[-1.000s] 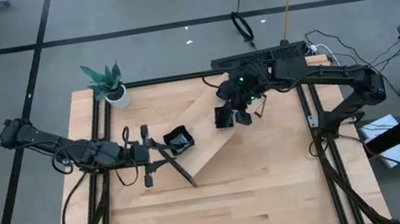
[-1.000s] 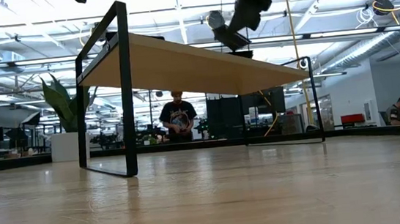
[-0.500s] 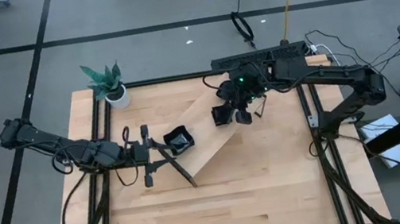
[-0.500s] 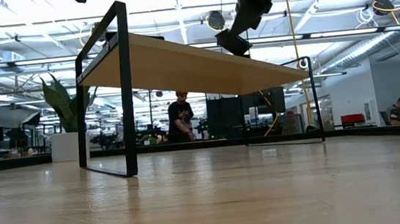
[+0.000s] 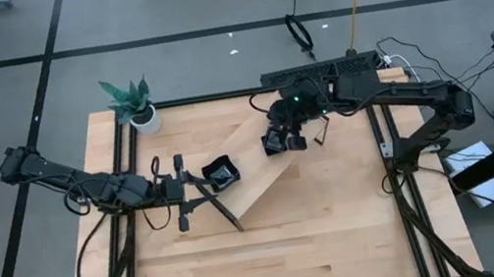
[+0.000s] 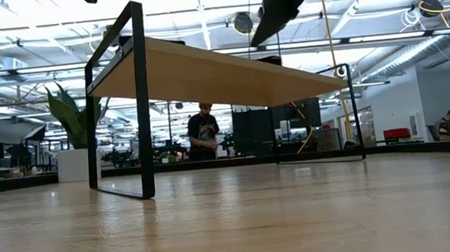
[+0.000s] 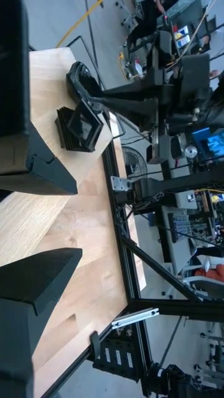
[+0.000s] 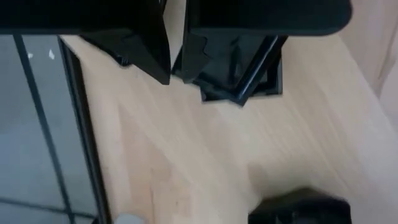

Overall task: Pick & Place Mini shaped plates
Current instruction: Return to Home Position

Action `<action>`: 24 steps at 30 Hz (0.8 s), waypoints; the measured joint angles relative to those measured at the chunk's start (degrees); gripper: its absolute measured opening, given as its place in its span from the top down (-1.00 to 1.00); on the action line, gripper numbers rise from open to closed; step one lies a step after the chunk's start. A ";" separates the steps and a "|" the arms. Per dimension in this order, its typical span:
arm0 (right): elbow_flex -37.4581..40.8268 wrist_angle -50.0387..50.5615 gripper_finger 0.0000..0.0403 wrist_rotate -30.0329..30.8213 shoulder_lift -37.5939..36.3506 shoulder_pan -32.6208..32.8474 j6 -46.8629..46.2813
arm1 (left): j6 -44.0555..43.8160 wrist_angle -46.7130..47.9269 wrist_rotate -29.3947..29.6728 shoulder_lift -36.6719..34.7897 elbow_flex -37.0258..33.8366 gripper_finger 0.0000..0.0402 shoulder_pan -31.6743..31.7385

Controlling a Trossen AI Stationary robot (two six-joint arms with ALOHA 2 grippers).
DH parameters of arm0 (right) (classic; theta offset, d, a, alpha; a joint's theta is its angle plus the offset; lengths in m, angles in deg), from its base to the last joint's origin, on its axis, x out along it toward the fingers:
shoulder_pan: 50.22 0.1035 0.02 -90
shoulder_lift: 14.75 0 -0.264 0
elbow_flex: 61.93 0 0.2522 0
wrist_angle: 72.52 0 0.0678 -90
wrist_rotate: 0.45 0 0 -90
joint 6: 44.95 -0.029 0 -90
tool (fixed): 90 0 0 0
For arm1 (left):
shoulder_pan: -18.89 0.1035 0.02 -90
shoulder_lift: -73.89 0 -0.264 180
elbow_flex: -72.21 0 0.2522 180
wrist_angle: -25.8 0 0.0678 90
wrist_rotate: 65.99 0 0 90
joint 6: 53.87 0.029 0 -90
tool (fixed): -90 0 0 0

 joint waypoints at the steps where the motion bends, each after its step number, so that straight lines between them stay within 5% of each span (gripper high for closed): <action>1: 0.54 -1.41 0.85 -0.02 -0.01 0.02 0.02 | 0.01 0.00 0.00 0.01 0.00 0.24 0.01; 13: 4.23 -1.77 0.89 -0.07 -0.99 2.64 -8.13 | 0.01 -0.01 0.00 0.00 0.00 0.24 0.00; 20: 4.18 1.29 0.99 7.56 -5.98 6.53 -13.18 | -0.01 0.02 -0.02 0.01 0.00 0.24 0.00; 24: 8.09 0.84 1.00 5.78 -11.27 10.25 -17.15 | -0.01 0.02 -0.02 0.01 0.00 0.24 0.02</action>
